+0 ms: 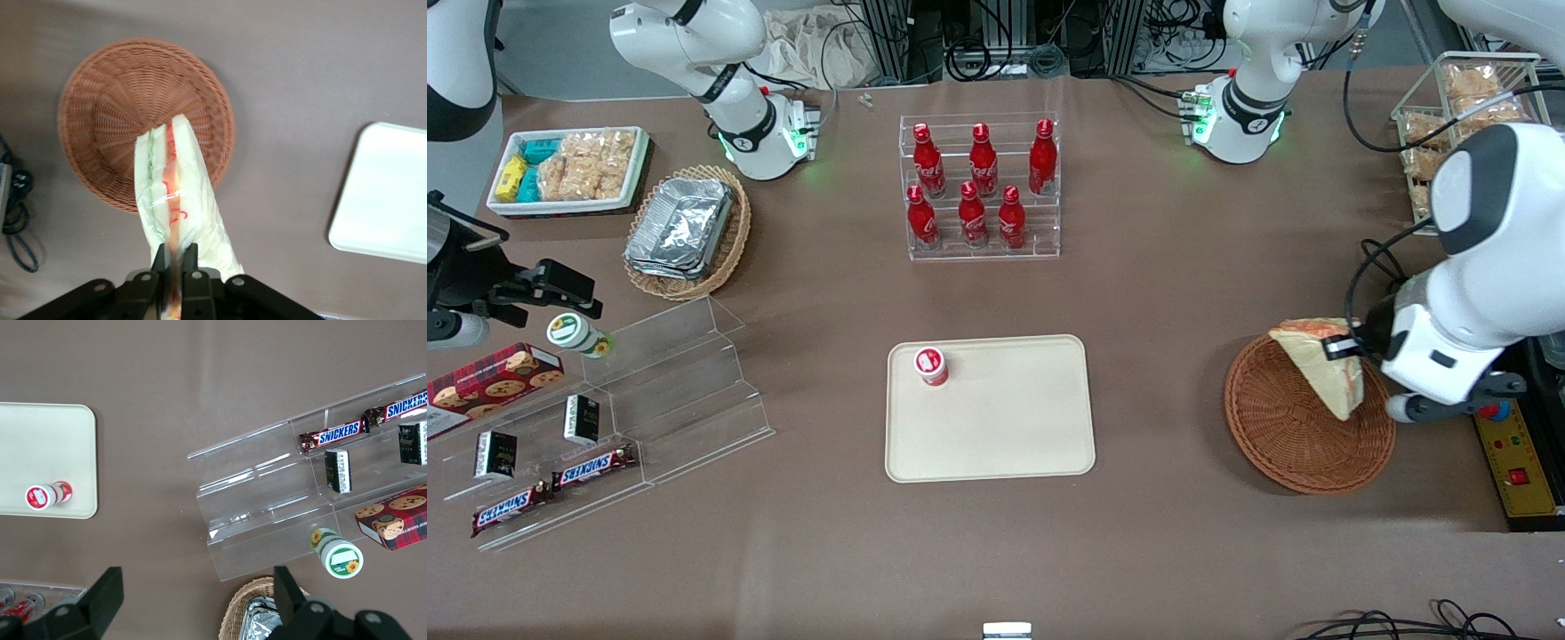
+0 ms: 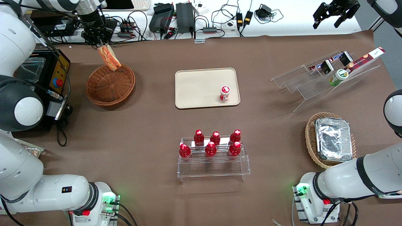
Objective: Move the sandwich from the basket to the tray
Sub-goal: 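Lift the sandwich out of the basket with the left gripper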
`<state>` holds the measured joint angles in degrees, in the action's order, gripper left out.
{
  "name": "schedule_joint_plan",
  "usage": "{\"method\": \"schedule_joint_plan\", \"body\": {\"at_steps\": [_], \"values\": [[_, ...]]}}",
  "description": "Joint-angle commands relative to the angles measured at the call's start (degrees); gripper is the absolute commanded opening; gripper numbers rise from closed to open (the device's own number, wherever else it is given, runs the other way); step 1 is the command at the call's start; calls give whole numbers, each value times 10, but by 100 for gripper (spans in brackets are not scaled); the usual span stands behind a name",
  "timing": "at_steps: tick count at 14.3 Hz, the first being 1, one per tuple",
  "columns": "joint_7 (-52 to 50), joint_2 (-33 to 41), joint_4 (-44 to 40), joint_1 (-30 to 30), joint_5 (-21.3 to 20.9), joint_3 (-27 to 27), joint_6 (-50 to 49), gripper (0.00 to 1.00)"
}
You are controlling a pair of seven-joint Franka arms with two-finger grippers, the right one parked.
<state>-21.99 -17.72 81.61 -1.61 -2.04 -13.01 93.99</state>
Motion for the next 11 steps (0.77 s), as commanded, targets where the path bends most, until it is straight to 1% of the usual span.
{"method": "schedule_joint_plan", "body": {"at_steps": [1, 2, 7, 11], "values": [[-7, 4, -5, 0, -5, -33, -16, 6], [-9, 5, -5, 0, -4, -39, -18, 7], [-13, -1, -2, 1, -7, -103, -16, 6], [-11, -25, -1, 1, -23, -164, 11, 7]]}}
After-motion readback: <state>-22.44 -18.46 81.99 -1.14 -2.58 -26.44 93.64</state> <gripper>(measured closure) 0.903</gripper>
